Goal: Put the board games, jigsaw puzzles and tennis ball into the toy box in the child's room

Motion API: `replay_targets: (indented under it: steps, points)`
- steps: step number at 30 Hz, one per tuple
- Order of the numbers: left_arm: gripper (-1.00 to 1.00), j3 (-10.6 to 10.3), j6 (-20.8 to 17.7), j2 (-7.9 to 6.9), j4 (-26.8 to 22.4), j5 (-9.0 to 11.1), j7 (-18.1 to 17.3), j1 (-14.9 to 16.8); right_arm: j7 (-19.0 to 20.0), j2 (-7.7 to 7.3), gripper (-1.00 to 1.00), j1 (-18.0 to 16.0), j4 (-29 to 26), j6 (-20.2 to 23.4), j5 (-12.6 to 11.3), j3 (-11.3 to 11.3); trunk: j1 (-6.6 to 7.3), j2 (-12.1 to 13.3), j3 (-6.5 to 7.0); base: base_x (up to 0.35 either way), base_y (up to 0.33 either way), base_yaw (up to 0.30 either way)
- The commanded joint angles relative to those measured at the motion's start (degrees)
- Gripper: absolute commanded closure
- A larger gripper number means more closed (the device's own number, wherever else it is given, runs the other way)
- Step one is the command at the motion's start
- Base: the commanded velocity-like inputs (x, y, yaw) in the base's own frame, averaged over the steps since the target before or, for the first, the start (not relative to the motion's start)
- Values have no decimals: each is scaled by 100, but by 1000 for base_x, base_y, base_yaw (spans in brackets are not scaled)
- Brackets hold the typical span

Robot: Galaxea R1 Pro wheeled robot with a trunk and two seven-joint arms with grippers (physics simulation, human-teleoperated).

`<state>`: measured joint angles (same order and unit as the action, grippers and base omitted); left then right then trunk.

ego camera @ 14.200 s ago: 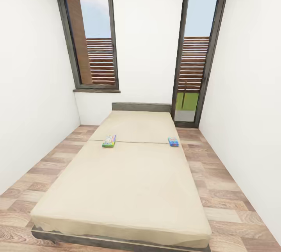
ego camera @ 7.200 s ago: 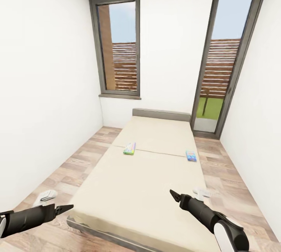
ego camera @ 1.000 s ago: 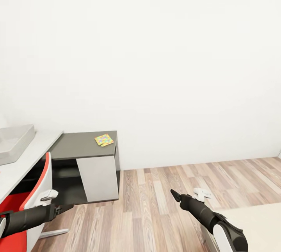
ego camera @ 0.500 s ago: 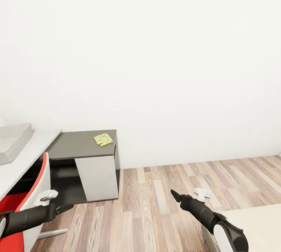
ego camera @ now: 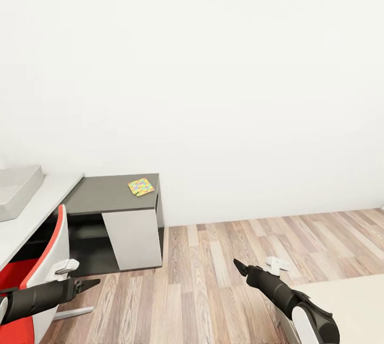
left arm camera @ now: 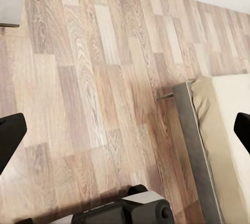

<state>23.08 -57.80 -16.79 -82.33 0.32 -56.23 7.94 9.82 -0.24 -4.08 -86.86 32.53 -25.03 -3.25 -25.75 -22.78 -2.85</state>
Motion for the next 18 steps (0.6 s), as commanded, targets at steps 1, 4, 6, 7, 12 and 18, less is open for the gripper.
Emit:
replay_targets:
  steps: [1, 4, 6, 7, 12, 18]
  points:
    - [-100, 7, -47, -3, -2, 3, -20, 6, 20, 2, -100, -5, -5, 34, -11, -9, -4, -14, -23, 0, 0, 0]
    - [-100, 16, -47, -5, -2, 3, -20, 6, 20, 2, -100, -5, -4, 32, -11, -9, -4, -14, -51, 0, 0, 0]
    - [-100, 31, -47, -6, -2, 3, -20, 6, 20, 1, -100, -5, -4, 30, -11, -9, -4, -14, -70, 0, 0, 0]
    - [-100, 42, -47, -5, -2, 3, -20, 6, 20, 0, -100, -5, -4, 29, -11, -9, -4, -14, -80, 0, 0, 0]
    - [-100, 71, -43, -8, -2, 3, -16, 6, 20, -2, -100, -5, 0, 27, -11, -9, -4, -14, -126, 0, 0, 0]
    - [-100, 86, -43, -14, -2, 3, -12, 6, 20, -2, -100, -5, 2, 19, -11, -9, -4, -14, -183, 0, 0, 0]
